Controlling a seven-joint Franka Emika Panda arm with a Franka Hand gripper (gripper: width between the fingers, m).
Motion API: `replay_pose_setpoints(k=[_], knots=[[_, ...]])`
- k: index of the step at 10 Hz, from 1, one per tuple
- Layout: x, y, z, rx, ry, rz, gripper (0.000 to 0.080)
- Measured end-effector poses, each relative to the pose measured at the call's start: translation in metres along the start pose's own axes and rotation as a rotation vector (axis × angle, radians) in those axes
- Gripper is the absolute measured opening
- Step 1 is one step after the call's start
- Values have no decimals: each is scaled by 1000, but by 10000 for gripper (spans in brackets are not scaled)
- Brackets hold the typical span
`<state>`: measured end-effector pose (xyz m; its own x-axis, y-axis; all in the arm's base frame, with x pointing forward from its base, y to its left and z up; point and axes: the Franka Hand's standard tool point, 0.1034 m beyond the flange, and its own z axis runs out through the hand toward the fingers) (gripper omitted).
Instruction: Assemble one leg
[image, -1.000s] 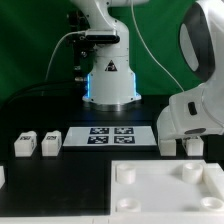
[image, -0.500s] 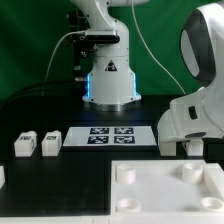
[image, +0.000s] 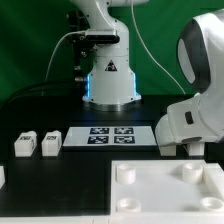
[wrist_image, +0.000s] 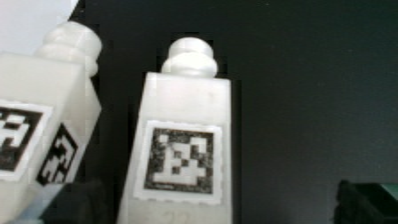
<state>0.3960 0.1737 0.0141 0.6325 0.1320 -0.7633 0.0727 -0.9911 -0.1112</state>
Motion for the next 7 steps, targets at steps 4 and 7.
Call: replay_pose_setpoints(k=[4, 7], knots=[[1, 0, 2, 0, -1, 0, 389], [1, 0, 2, 0, -2, 0, 291]])
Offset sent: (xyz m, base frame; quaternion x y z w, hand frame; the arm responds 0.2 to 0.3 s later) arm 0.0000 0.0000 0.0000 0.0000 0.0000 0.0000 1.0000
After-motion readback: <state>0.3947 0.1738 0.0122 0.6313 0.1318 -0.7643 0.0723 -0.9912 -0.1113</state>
